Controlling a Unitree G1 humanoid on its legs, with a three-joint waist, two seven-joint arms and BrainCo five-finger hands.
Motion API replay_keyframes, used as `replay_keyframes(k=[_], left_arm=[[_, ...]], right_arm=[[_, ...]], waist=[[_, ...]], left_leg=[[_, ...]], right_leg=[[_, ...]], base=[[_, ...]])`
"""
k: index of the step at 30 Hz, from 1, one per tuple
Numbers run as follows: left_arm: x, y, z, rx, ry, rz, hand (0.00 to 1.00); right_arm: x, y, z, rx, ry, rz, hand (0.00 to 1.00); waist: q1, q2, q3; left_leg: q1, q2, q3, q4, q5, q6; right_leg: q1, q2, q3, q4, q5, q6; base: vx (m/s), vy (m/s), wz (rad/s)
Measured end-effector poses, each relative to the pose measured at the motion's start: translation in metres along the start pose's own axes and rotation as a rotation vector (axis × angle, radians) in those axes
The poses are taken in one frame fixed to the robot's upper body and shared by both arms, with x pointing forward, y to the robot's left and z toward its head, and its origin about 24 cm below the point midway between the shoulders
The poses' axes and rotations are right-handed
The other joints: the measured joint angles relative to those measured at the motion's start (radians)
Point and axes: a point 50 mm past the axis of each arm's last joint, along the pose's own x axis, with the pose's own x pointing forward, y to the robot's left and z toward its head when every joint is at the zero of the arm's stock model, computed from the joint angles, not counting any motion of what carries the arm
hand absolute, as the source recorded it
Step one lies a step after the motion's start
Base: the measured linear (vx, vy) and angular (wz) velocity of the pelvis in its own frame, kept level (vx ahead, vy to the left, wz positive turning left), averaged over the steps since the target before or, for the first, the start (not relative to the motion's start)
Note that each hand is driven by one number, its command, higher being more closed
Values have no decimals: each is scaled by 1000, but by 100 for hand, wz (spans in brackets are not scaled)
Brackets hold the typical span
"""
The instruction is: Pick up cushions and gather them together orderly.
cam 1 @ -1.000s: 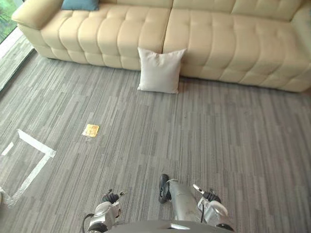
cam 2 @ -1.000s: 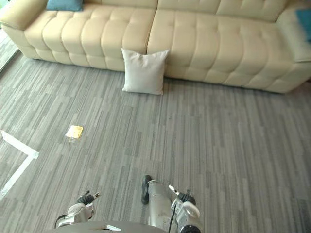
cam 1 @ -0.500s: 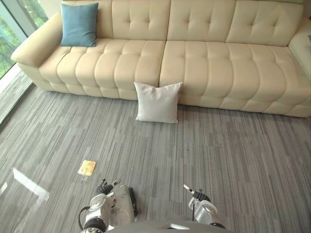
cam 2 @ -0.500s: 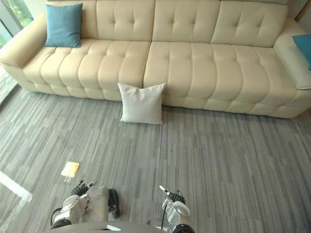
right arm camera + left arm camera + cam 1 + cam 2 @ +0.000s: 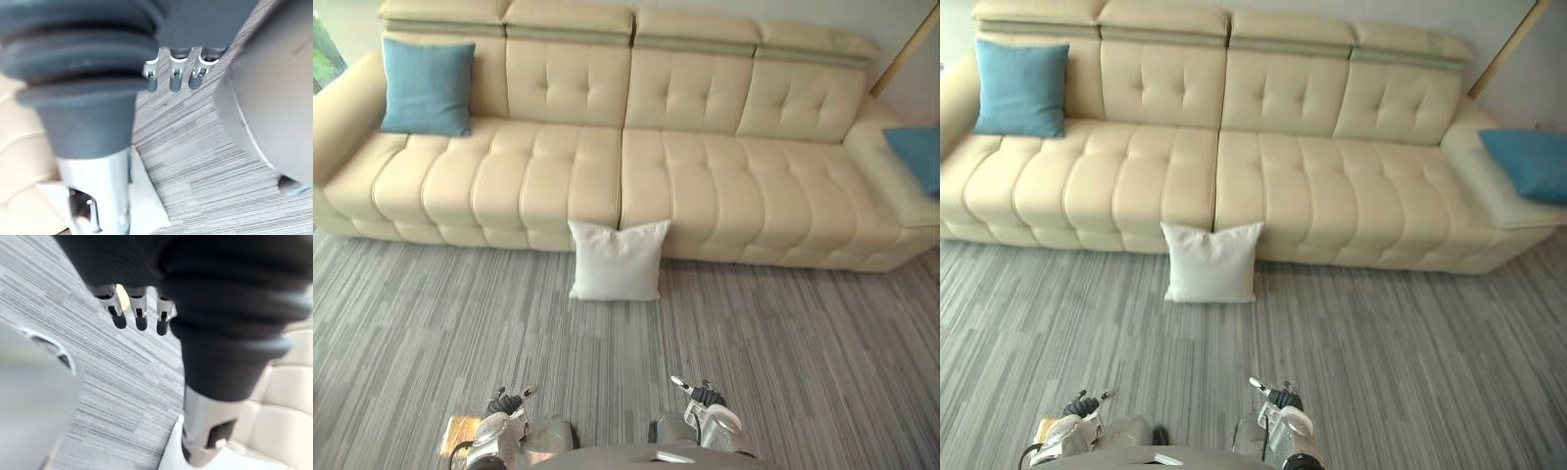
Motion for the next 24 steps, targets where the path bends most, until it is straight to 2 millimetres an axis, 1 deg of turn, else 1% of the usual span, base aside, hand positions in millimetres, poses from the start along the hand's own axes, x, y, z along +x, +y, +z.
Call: replay_keyframes(k=[1,2,3,4,5,6,7,8,9,10,11,12,13,14,15,16,17,18,19,20,21,22,23,24], left_arm=[[0,-1,-1,2,3,-3,0],[0,-1,-1,3,6,-4,0],[0,-1,-3,5,14,-5,0],[0,-1,-5,7,22,-6,0],[0,-5,-8,13,37,-15,0],[-3,-15,-17,31,67,-44,0],[-3,-19,-19,41,70,-58,0],[-4,-24,-19,50,67,-78,0],[-5,-26,-22,55,78,-82,0],[-5,-25,-23,58,80,-84,0],[-5,-25,-22,55,73,-86,0],[-5,-26,-21,53,70,-87,0],[-5,-28,-15,45,46,-93,0],[-5,-30,-11,22,31,-93,0],[-5,-30,-10,16,25,-93,0],[-5,-30,-7,8,15,-93,0],[-5,-30,-6,5,9,-93,0],[-5,-30,-2,3,-7,-95,0],[-5,-31,0,0,-16,-96,0],[-5,-31,0,-1,-19,-96,0],[-5,-30,1,0,-25,-95,0],[-5,-32,-1,4,-20,-99,0],[-6,-33,-3,6,-13,-101,0],[-3,-24,2,12,-27,-81,0]], right_arm=[[1,1,3,1,-7,3,0],[1,2,4,1,-11,6,0],[1,1,5,7,-13,1,0],[1,-2,5,15,-11,-8,0],[1,-8,2,17,-3,-24,0],[2,-19,5,13,-12,-51,0],[2,-22,6,17,-12,-62,0],[3,-25,8,19,-18,-69,0],[3,-27,8,27,-20,-75,0],[2,-29,7,29,-13,-81,0],[2,-29,5,28,-7,-82,0],[2,-29,5,28,-6,-82,0],[2,-29,4,30,-2,-81,0],[2,-26,3,28,1,-74,0],[1,-25,2,26,4,-71,0],[1,-24,-1,24,15,-68,0],[1,-22,-2,18,21,-63,0],[1,-20,-5,19,32,-57,0],[1,-19,-8,25,48,-57,0],[1,-18,-8,30,50,-54,0],[1,-15,-9,34,50,-49,0],[0,-15,-9,31,50,-48,0],[1,-16,-8,24,46,-48,0],[-1,-10,-12,20,64,-32,0]], waist=[[-1,3,1],[-2,5,1],[-8,8,2],[-13,13,3],[-17,18,-2],[-17,62,-11],[-15,64,-11],[-16,88,-23],[-22,94,-28],[-28,110,-39],[-39,107,-42],[-42,107,-43],[-46,109,-46],[-37,105,-43],[-35,106,-43],[-29,95,-38],[-27,88,-34],[-17,81,-32],[-8,77,-32],[-3,75,-31],[-3,75,-31],[-2,83,-34],[-1,97,-41],[7,67,-43]], left_leg=[[25,7,-8,1,-25,-17],[35,11,-14,1,-37,-29],[57,20,-36,-1,-65,-53],[83,25,-63,-9,-86,-67],[123,33,-104,-39,-98,-62],[154,53,-158,-66,-87,-54],[159,54,-189,-61,-71,-56],[151,64,-223,-38,-53,-64],[138,76,-248,-8,-40,-65],[113,93,-292,66,-7,-73],[65,105,-348,181,23,-119],[48,107,-361,217,32,-133],[-33,108,-401,382,97,-204],[-113,115,-399,551,135,-245],[-141,122,-380,609,132,-241],[-184,139,-322,688,114,-212],[-201,146,-292,702,100,-189],[-232,152,-234,696,62,-159],[-267,161,-182,657,12,-134],[-285,161,-161,613,-8,-124],[-317,160,-144,493,-20,-112],[-333,166,-138,310,41,-88],[-339,169,-152,235,101,-135],[-312,129,-142,223,98,-125]], right_leg=[[2,19,-7,-146,29,-18],[3,25,-10,-205,47,-20],[9,31,-1,-321,89,-22],[24,33,2,-331,166,-21],[46,42,-12,-298,206,-47],[45,52,-47,-226,111,-53],[36,52,-53,-194,77,-71],[34,54,-72,-154,29,-81],[46,58,-92,-146,2,-81],[88,68,-114,-148,-26,-94],[127,72,-146,-165,-47,-99],[137,72,-153,-172,-50,-100],[177,81,-165,-206,-55,-106],[221,95,-163,-250,-54,-107],[244,101,-159,-270,-52,-108],[303,108,-149,-317,-44,-105],[333,109,-139,-340,-41,-101],[383,104,-112,-379,-33,-93],[413,94,-84,-392,-24,-84],[421,83,-72,-392,-22,-79],[433,66,-55,-391,-16,-68],[437,62,-35,-378,-17,-37],[433,74,-25,-368,-24,-21],[424,37,19,-368,-38,-3]], base=[[398,-180,10],[458,-219,26],[469,-237,40],[490,-254,59],[488,-231,74],[497,-219,66],[496,-218,53],[496,-227,33],[598,-265,41],[572,-235,56],[461,-178,50],[428,-136,53],[419,-86,22],[411,-61,12],[384,-20,-17],[277,7,-16],[319,40,-26],[293,87,-39],[278,116,-47],[308,248,-52],[274,328,-50],[224,291,-48],[165,244,-47],[168,255,-22]])
